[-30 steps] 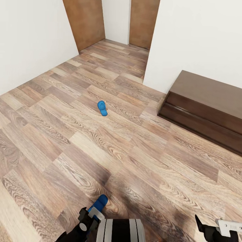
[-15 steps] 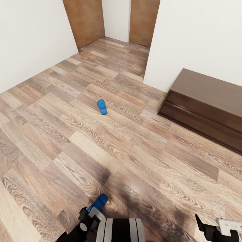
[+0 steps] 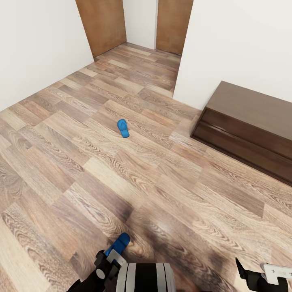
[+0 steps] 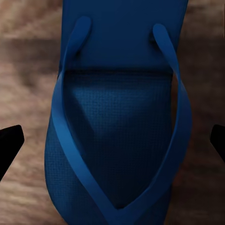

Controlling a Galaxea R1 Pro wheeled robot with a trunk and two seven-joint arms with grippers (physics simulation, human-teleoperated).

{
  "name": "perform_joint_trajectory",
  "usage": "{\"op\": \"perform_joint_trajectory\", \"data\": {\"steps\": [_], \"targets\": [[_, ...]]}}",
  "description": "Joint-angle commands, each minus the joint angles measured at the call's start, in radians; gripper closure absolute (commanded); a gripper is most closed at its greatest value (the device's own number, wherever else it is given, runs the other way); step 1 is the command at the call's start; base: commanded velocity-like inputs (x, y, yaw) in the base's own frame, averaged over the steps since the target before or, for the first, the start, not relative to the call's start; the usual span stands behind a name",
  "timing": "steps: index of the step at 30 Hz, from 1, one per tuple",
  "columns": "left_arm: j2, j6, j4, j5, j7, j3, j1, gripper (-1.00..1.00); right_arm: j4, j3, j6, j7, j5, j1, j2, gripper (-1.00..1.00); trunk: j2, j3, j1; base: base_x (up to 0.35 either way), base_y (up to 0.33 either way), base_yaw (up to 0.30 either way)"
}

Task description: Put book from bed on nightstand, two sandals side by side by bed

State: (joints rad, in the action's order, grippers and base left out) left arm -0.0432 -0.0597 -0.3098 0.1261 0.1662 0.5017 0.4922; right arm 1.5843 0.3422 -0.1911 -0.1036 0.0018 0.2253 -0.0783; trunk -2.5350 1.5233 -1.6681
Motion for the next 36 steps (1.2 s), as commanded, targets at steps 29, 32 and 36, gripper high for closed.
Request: {"op": "perform_joint_trajectory", "data": {"steps": [29, 32, 36], "targets": [[0.000, -0.005, -0.002, 0.010, 0.006, 0.005, 0.000, -1.00, 0.002, 0.000, -0.007, -0.005, 0.002, 0.000, 0.000, -1.00, -0.001, 0.004, 0.000, 0.000, 0.000, 0.000], [0.000, -0.005, -0.002, 0.010, 0.006, 0.004, 0.000, -1.00, 0.002, 0.000, -0.007, -0.005, 0.003, 0.000, 0.000, -1.00, -0.001, 0.008, -0.001, 0.000, 0.000, 0.000], [0.000, -0.005, -0.002, 0.010, 0.006, 0.004, 0.000, -1.00, 0.002, 0.000, -0.007, -0.005, 0.003, 0.000, 0.000, -1.00, -0.002, 0.024, -0.003, 0.000, 0.000, 0.000]]}}
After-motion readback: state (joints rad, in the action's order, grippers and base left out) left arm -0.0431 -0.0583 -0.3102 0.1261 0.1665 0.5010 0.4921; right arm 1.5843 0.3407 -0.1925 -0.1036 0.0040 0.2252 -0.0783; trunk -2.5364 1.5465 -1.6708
